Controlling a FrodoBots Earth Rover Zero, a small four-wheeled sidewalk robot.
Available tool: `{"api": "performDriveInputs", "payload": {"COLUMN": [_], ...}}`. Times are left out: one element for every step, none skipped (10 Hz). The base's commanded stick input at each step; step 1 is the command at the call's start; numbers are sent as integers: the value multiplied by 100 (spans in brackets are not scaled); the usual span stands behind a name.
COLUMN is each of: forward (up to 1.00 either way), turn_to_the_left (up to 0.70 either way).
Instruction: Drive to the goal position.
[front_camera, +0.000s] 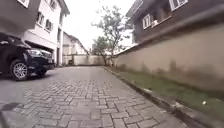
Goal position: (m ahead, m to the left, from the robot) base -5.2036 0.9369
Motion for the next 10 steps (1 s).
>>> {"api": "performDriveInputs", "payload": {"forward": [70, 70, 70, 70, 70, 70, 70, 70, 70, 70], "turn_to_the_left": [34, 12, 0, 0, 0, 0, 0, 0, 0, 0]}}
